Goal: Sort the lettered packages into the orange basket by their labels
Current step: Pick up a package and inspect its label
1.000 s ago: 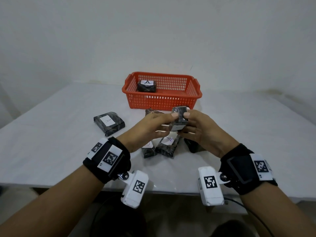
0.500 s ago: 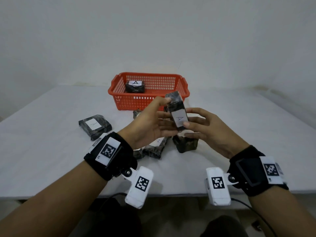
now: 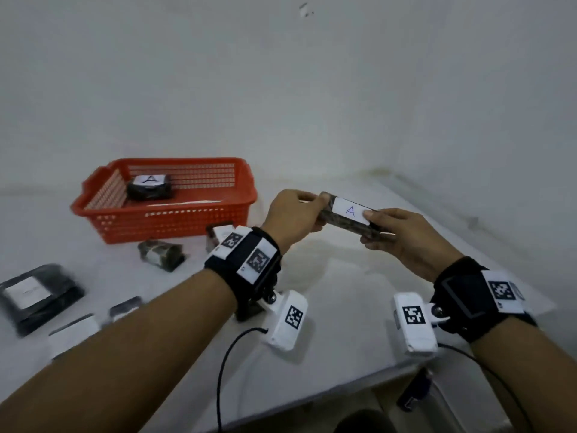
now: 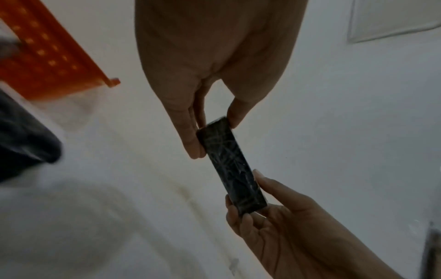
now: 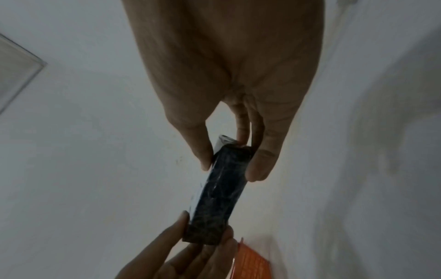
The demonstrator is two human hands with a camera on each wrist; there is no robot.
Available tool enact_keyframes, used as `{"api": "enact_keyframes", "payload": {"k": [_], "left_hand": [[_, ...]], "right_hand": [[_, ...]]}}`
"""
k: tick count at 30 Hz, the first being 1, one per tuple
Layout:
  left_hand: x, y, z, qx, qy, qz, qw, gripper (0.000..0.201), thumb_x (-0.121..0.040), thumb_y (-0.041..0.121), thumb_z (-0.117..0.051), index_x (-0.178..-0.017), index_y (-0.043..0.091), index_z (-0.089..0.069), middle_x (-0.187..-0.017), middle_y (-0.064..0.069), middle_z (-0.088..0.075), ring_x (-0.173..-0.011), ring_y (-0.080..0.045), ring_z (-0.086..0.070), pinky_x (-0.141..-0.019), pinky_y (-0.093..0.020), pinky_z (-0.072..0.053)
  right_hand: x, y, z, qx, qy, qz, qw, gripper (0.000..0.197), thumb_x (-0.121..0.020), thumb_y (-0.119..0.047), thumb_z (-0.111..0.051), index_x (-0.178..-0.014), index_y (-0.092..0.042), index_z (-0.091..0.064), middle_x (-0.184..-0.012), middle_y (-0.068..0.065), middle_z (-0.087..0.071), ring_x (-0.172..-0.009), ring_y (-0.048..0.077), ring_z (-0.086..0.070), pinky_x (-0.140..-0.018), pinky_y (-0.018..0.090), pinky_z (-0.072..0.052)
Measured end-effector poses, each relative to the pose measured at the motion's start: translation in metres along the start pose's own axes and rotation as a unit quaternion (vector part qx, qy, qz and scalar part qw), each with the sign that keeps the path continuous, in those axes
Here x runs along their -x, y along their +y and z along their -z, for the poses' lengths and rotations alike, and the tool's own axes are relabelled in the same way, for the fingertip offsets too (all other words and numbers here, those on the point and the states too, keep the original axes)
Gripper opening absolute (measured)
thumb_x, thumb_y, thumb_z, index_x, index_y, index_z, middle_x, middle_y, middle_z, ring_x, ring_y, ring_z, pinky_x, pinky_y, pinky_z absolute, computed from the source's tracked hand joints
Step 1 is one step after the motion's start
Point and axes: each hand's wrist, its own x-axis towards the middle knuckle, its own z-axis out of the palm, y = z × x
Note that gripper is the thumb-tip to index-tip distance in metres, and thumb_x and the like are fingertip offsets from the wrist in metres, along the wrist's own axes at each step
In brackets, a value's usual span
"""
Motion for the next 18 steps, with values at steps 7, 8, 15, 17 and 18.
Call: {"api": "enact_keyframes", "payload": {"k": [7, 8, 15, 17, 18], "left_hand": [[-0.101, -0.016, -0.065, 0.01, -0.041, 0.111, 0.993, 0.019, -0.094, 0.014, -0.072, -0.101, -0.004, -0.075, -0.087, -0.018, -0.069, -0.086, -0.032, -0.072, -0.092, -0.047, -0.062], [-0.115, -0.022, -0.071, -0.011, -0.043, 0.113, 0.993, 0.024, -0.096, 0.015, -0.071, -0.11, -0.005, -0.072, -0.086, -0.014, -0.068, -0.087, -0.029, -0.071, -0.09, -0.045, -0.063], [-0.213, -0.076, -0.089, -0.325, -0.117, 0.08, 0.935, 0.04, -0.099, 0.027, -0.067, -0.136, 0.015, -0.058, -0.124, -0.006, -0.07, -0.111, -0.03, -0.069, -0.094, -0.035, -0.056], [-0.24, -0.094, -0.095, -0.371, -0.118, 0.072, 0.918, 0.04, -0.095, 0.026, -0.071, -0.133, 0.019, -0.059, -0.125, -0.005, -0.071, -0.11, -0.029, -0.069, -0.096, -0.037, -0.056], [-0.248, -0.097, -0.098, -0.376, -0.114, 0.073, 0.917, 0.041, -0.094, 0.027, -0.071, -0.132, 0.021, -0.059, -0.125, -0.006, -0.071, -0.109, -0.029, -0.07, -0.095, -0.037, -0.057]], "right_hand": [[-0.095, -0.001, 0.054, -0.053, 0.077, -0.079, 0.992, 0.03, -0.097, -0.013, -0.072, -0.121, 0.003, -0.069, -0.105, 0.015, -0.069, -0.084, 0.023, -0.066, -0.072, 0.027, -0.065], [-0.111, 0.003, 0.058, -0.031, 0.09, -0.089, 0.991, 0.028, -0.096, -0.014, -0.073, -0.12, 0.001, -0.07, -0.101, 0.012, -0.069, -0.078, 0.021, -0.064, -0.066, 0.024, -0.064], [-0.197, 0.038, 0.07, 0.074, 0.153, -0.133, 0.976, 0.018, -0.087, -0.01, -0.083, -0.089, 0.002, -0.07, -0.1, 0.021, -0.069, -0.07, 0.027, -0.063, -0.045, 0.026, -0.054], [-0.213, 0.041, 0.072, 0.087, 0.167, -0.138, 0.972, 0.022, -0.083, -0.015, -0.087, -0.087, 0.0, -0.071, -0.106, 0.022, -0.074, -0.083, 0.03, -0.069, -0.05, 0.028, -0.059], [-0.22, 0.041, 0.073, 0.097, 0.176, -0.139, 0.97, 0.026, -0.081, -0.018, -0.089, -0.087, 0.0, -0.071, -0.107, 0.022, -0.075, -0.087, 0.031, -0.071, -0.056, 0.032, -0.062]]}}
